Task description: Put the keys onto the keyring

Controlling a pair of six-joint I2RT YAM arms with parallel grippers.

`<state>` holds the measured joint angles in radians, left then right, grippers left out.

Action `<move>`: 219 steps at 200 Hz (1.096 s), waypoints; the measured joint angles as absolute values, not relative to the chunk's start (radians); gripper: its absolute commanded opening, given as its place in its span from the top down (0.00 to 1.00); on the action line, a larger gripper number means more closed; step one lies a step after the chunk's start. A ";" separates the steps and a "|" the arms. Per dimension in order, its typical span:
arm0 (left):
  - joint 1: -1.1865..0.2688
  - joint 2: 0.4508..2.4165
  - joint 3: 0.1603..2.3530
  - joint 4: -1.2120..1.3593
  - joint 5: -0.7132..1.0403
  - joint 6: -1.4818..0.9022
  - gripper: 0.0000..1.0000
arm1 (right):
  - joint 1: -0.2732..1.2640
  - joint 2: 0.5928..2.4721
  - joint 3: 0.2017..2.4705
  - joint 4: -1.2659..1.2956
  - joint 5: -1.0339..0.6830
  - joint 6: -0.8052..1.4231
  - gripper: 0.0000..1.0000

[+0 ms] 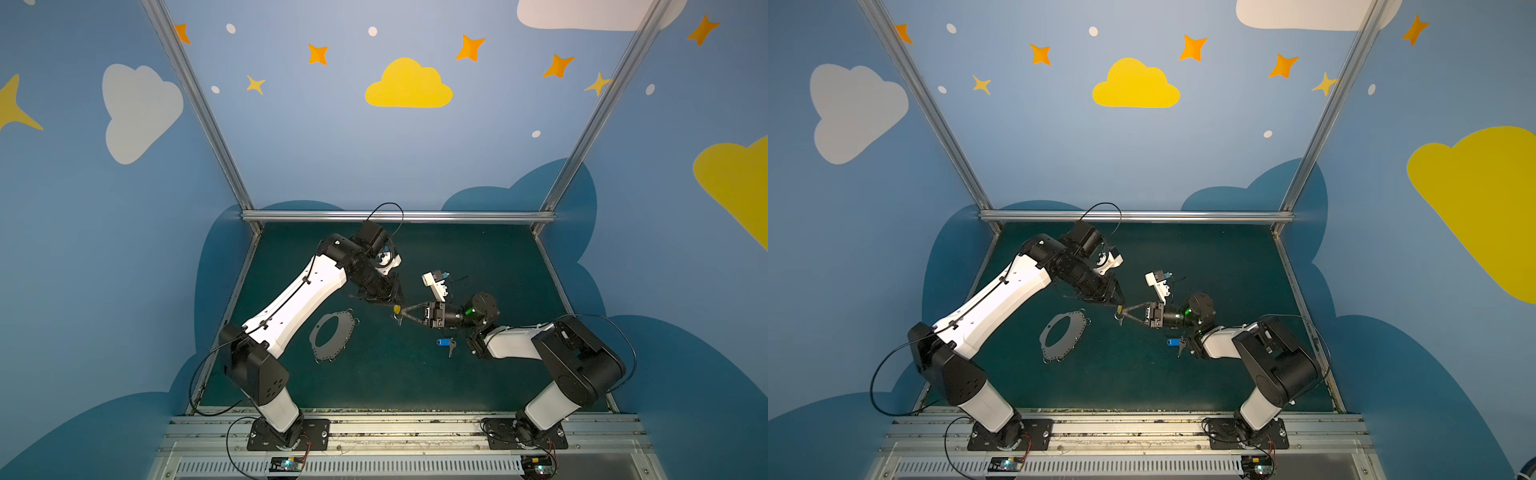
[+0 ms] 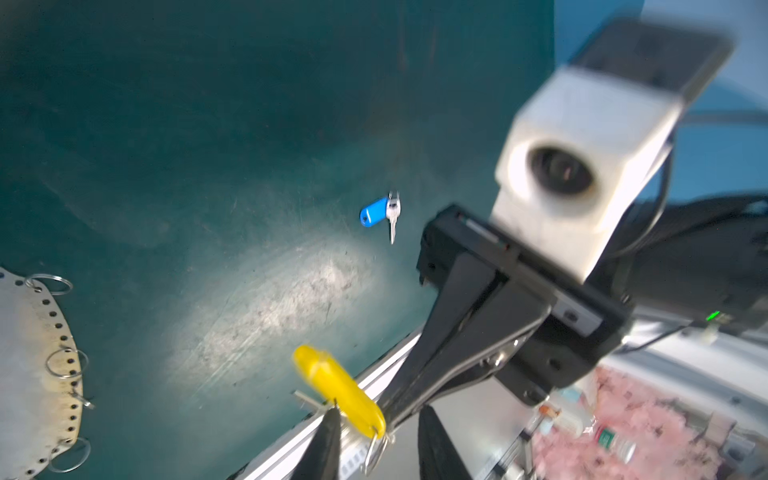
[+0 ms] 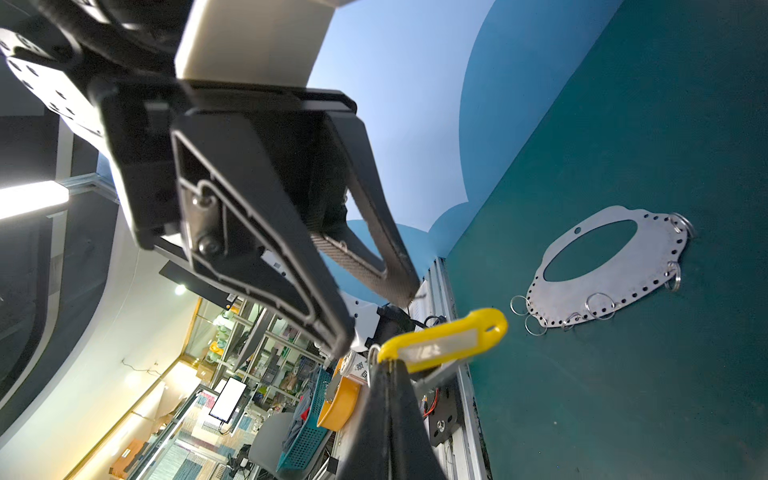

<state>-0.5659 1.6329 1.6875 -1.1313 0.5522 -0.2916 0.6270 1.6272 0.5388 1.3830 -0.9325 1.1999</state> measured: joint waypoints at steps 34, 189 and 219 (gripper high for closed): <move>-0.523 1.528 1.565 -1.053 0.561 -0.348 0.69 | 0.623 1.627 0.539 1.383 -0.925 1.200 1.00; -0.545 1.428 1.323 -0.745 0.704 -0.564 0.90 | 0.616 1.607 0.539 1.383 -0.852 1.202 1.00; -0.546 1.429 1.324 -0.742 0.704 -0.560 0.96 | 0.616 1.605 0.539 1.380 -0.848 1.206 0.99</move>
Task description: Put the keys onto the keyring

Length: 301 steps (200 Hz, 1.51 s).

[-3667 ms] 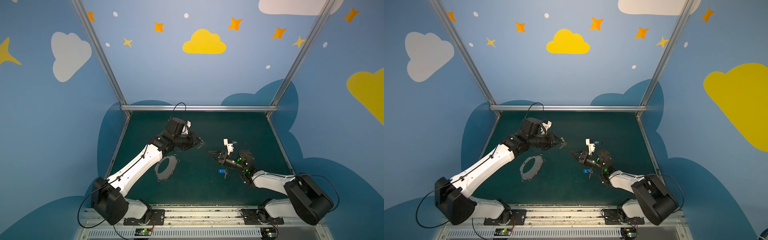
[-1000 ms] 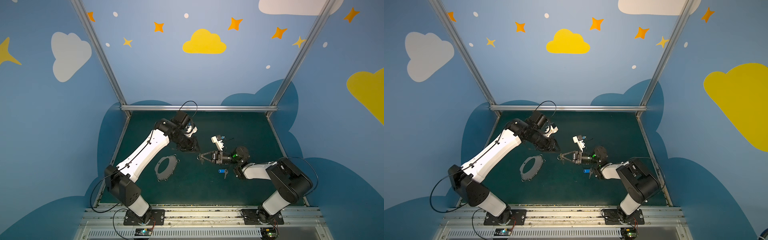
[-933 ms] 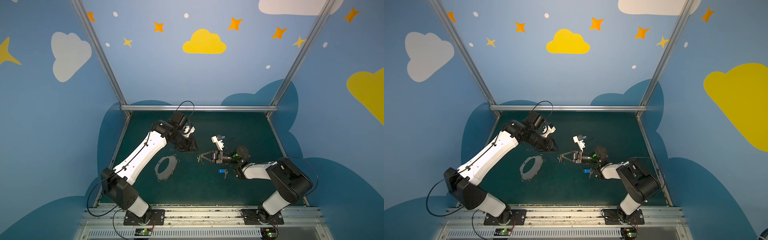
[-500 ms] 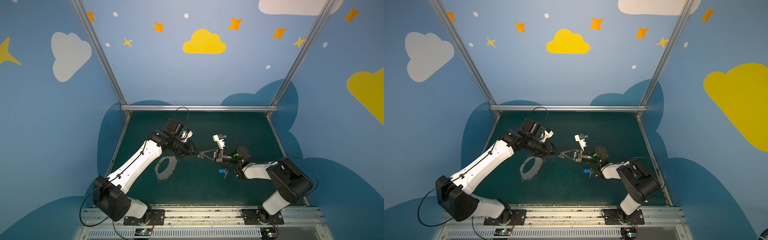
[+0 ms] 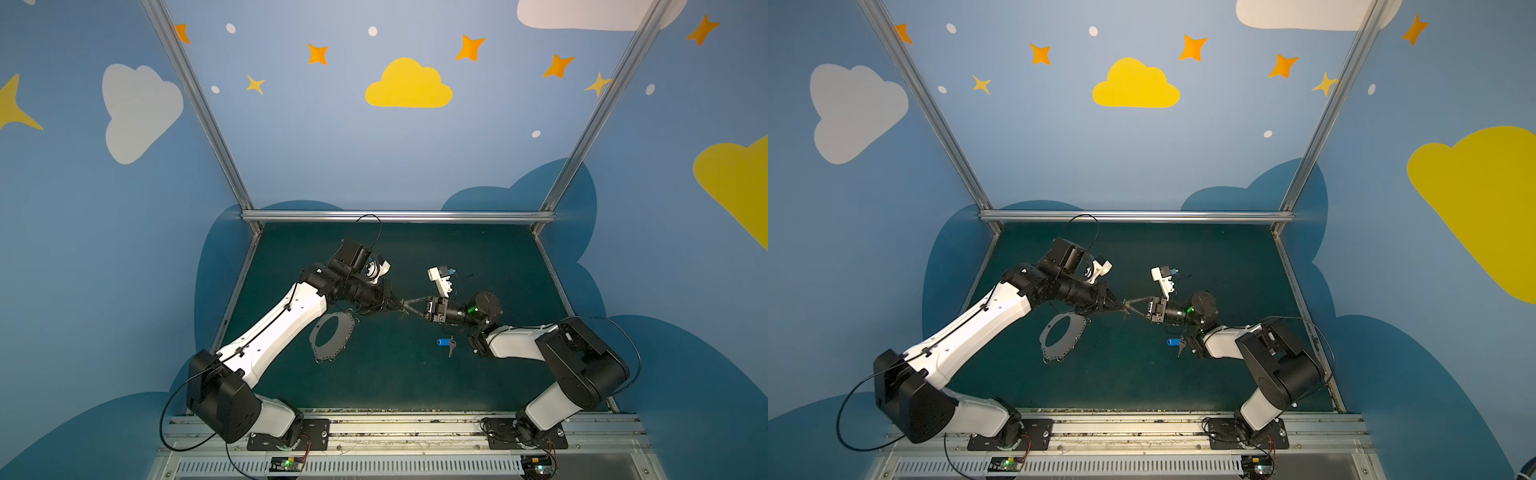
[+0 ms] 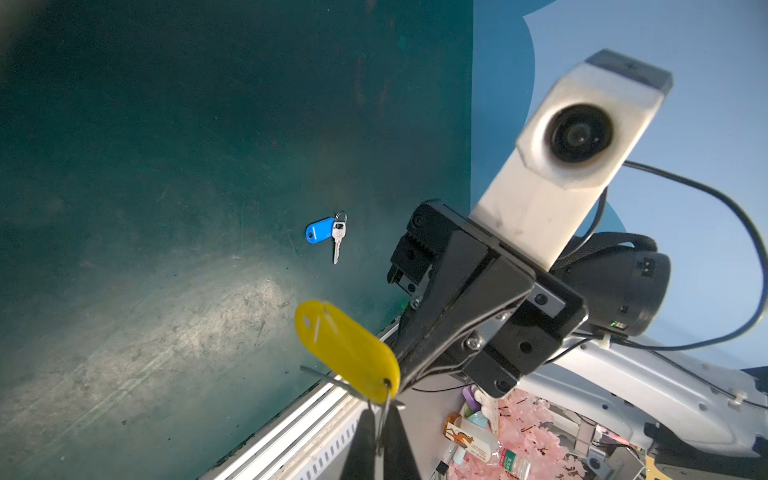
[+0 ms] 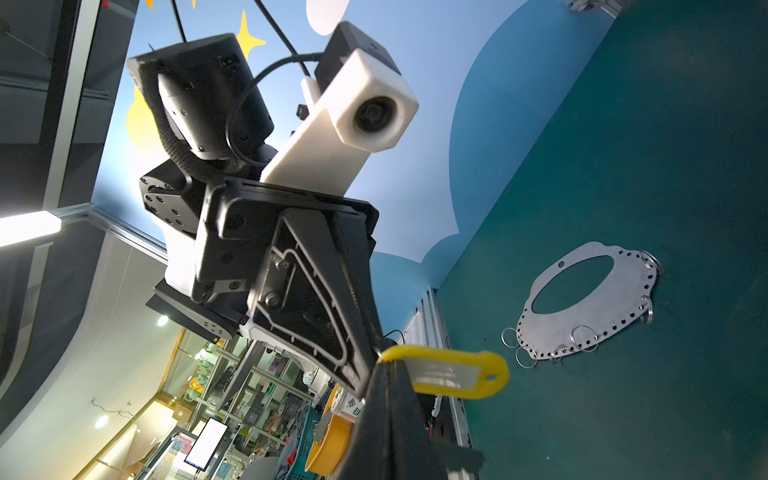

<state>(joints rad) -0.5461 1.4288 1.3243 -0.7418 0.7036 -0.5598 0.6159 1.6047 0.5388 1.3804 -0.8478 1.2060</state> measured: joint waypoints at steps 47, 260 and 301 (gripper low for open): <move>-0.549 1.435 1.371 -0.799 0.662 -0.524 0.96 | 0.589 1.601 0.528 1.382 -0.846 1.209 0.74; -0.609 1.473 1.488 -0.930 0.560 -0.358 0.96 | 0.583 1.374 0.770 0.467 -0.930 0.778 0.77; -0.609 1.466 1.488 -0.920 0.554 -0.358 0.96 | 0.570 1.318 0.709 0.473 -0.917 0.767 0.67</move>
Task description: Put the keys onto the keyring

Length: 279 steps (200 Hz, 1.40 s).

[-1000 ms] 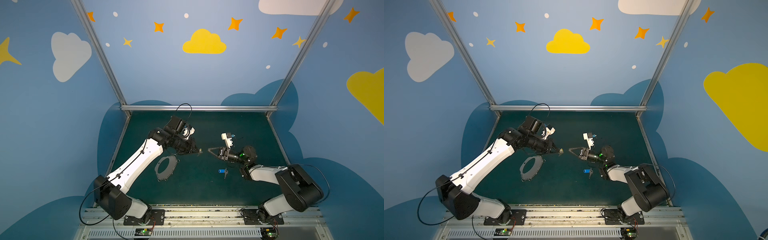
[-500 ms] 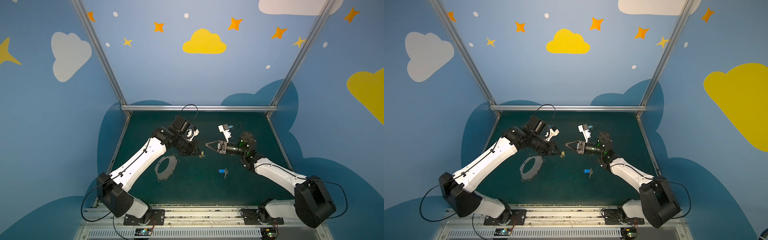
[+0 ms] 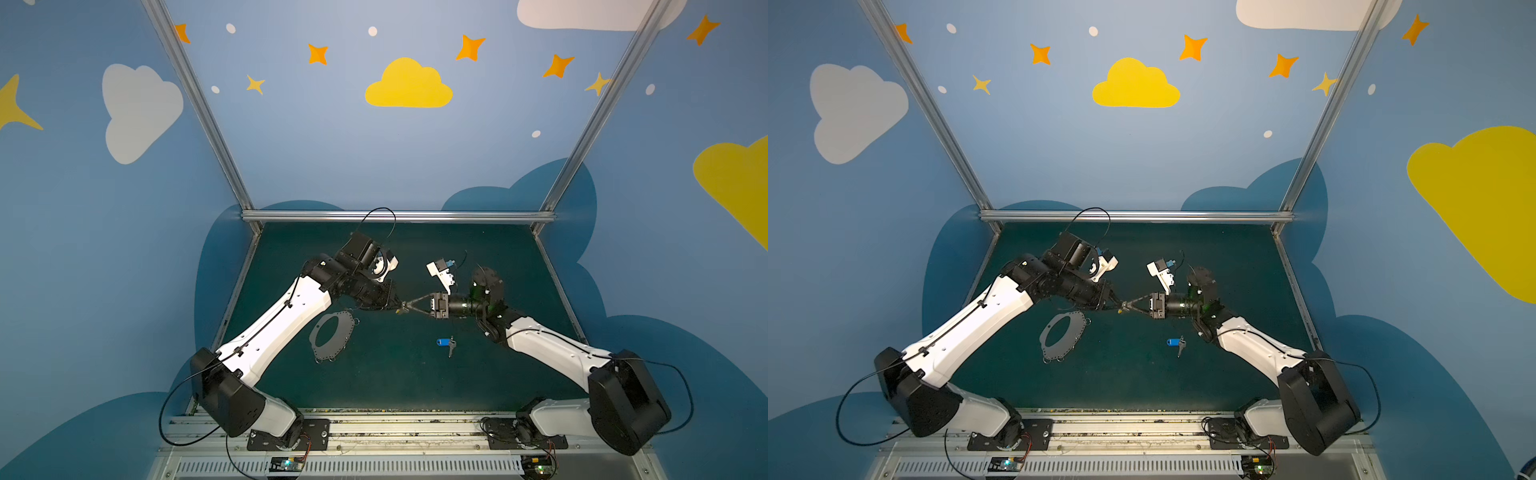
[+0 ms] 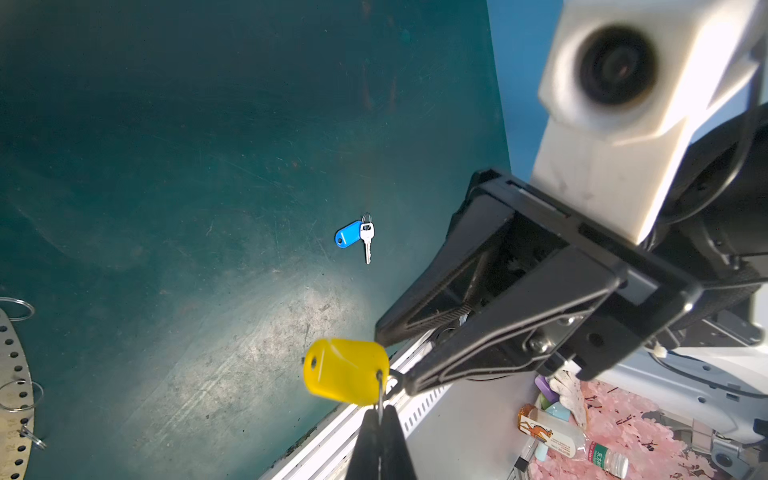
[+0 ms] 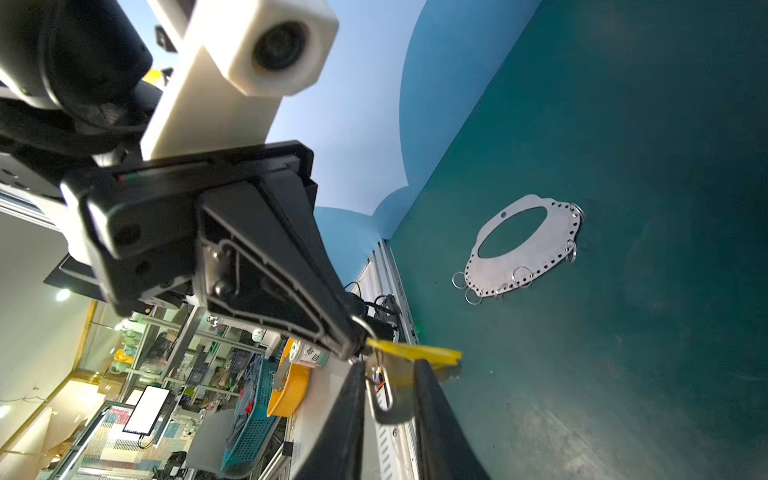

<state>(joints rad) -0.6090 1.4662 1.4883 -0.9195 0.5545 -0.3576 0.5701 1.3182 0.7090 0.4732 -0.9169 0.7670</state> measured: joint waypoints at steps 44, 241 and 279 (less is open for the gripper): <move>-0.609 1.464 1.488 -0.917 0.570 -0.350 0.96 | 0.560 1.203 0.627 0.441 -0.799 0.638 0.61; -0.616 1.464 1.488 -0.902 0.717 -0.326 0.96 | 0.746 1.138 0.510 0.580 -0.460 0.117 0.66; -0.617 1.464 1.488 -0.902 0.719 -0.325 0.96 | 0.751 1.118 0.512 0.558 -0.448 0.089 0.98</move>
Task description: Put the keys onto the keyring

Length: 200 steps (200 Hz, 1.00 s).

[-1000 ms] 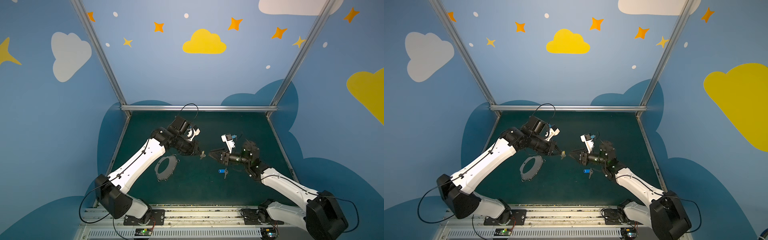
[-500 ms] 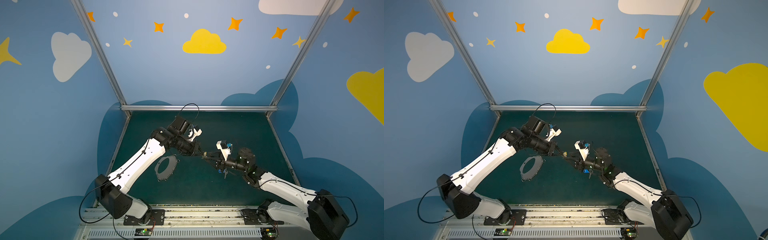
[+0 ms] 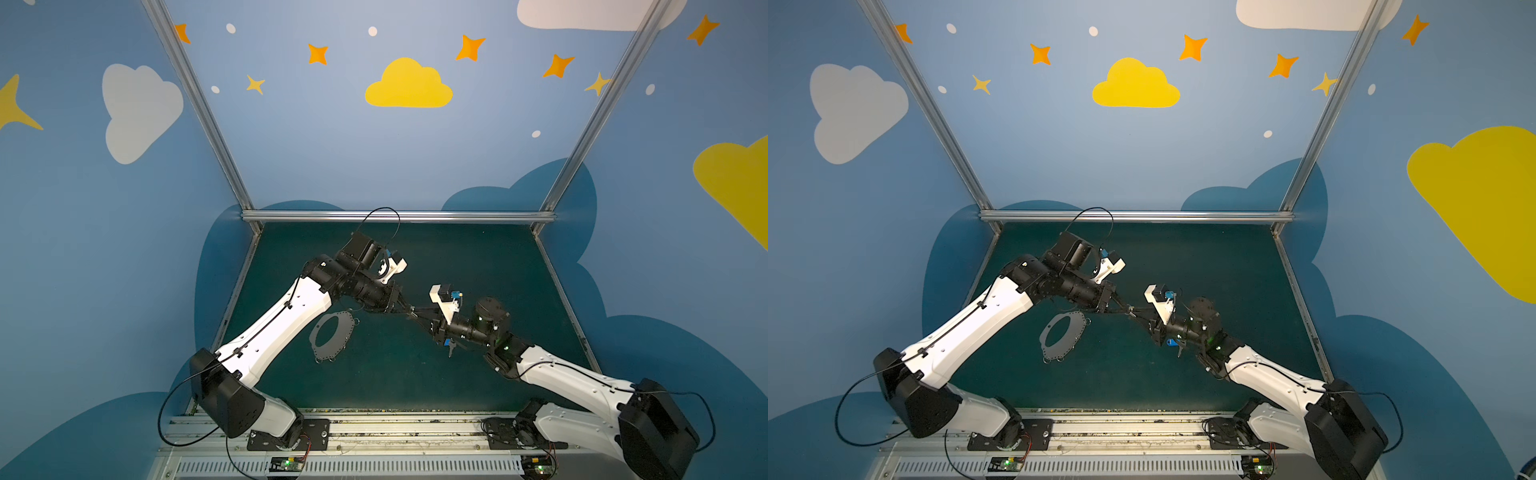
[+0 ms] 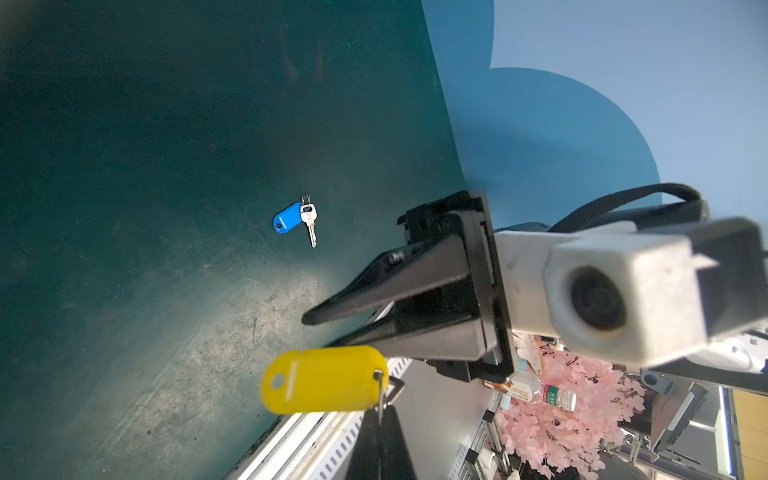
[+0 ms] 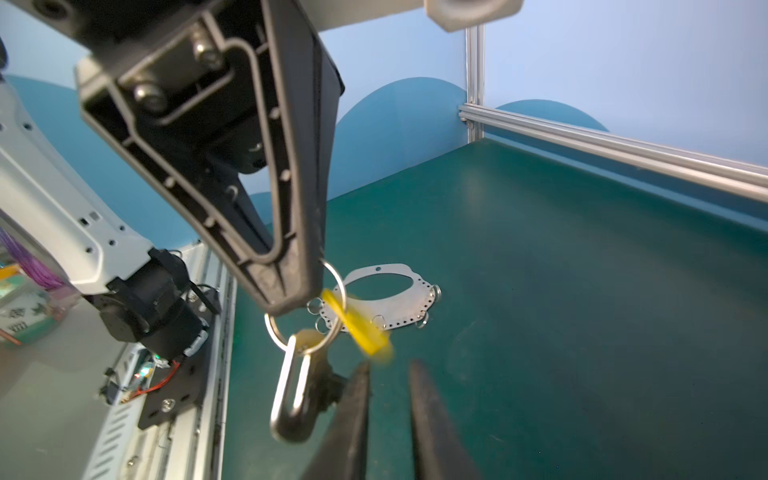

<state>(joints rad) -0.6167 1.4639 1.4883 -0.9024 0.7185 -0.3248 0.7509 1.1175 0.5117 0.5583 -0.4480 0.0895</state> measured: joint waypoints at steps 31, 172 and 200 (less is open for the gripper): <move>-0.616 1.464 1.488 -0.902 0.718 -0.325 0.96 | 0.756 1.084 0.523 0.520 -0.429 0.064 1.00; -0.617 1.473 1.488 -0.934 0.652 -0.307 0.96 | 0.640 1.053 0.615 0.435 -0.590 0.333 0.69; -0.618 1.473 1.488 -0.932 0.653 -0.307 0.96 | 0.625 1.122 0.624 0.508 -0.720 0.451 0.66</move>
